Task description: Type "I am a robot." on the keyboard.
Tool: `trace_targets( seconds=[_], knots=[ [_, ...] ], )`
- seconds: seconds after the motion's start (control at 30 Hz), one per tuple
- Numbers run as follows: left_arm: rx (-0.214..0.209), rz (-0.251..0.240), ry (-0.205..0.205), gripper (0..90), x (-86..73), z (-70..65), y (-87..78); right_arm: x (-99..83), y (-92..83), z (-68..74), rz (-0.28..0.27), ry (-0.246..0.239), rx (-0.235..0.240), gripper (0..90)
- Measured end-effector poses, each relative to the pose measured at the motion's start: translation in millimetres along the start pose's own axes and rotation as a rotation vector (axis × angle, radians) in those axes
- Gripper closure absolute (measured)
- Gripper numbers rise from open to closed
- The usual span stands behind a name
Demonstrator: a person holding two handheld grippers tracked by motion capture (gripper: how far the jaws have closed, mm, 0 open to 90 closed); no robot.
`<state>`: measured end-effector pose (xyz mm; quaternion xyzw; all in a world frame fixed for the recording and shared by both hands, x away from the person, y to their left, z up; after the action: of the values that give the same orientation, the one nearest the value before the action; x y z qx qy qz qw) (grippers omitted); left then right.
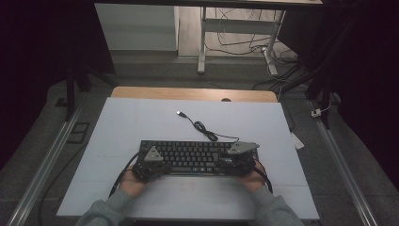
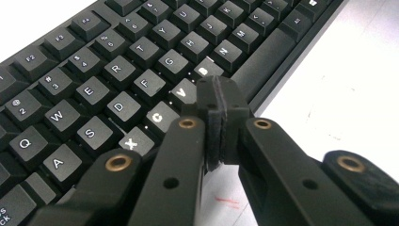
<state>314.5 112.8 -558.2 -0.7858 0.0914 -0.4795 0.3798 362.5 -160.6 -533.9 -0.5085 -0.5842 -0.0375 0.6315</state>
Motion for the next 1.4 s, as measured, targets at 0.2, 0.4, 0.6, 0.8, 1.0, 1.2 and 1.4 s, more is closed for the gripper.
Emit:
trace_targets(
  seconds=[0.2,0.4,0.6,0.8,1.0,1.2,1.4],
  knots=[
    [-0.009,0.002,-0.002,88.8,-0.7,0.0,4.5,0.4,-0.3,-0.2,-0.004,0.001,-0.001,50.5],
    [-0.008,-0.009,0.006,88.8,1.6,-2.3,1.9,1.4,-1.8,-0.8,-0.011,-0.001,-0.007,50.5],
    [0.002,-0.087,-0.005,88.7,6.3,-0.4,-17.8,1.5,-2.8,-3.2,-0.020,0.007,-0.014,50.6],
    [0.004,-0.136,-0.029,81.5,7.2,4.9,-28.3,0.7,-2.5,-4.3,-0.015,0.009,-0.013,50.6],
    [0.030,-0.187,-0.079,54.8,7.3,12.0,-38.9,-0.3,-2.1,-6.0,-0.010,0.015,-0.011,50.6],
    [0.039,-0.184,-0.103,42.7,6.3,15.7,-43.3,0.1,-2.6,-5.7,-0.014,0.015,-0.009,50.6],
    [0.046,-0.181,-0.107,40.1,5.4,18.1,-45.5,0.3,-3.2,-6.7,-0.017,0.019,-0.010,50.6]
  ],
)
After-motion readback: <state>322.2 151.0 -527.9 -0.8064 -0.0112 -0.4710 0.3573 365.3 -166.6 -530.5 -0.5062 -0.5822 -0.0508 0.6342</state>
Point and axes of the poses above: each handheld gripper's, and its own axes: y roughly forward along the jaws, x roughly out of its top, z roughly to its left, the point moved 5 cm from there along y, roughly forward along the jaws, and after that the axes turned 15 degrees about -x, right-handed, at the moved point
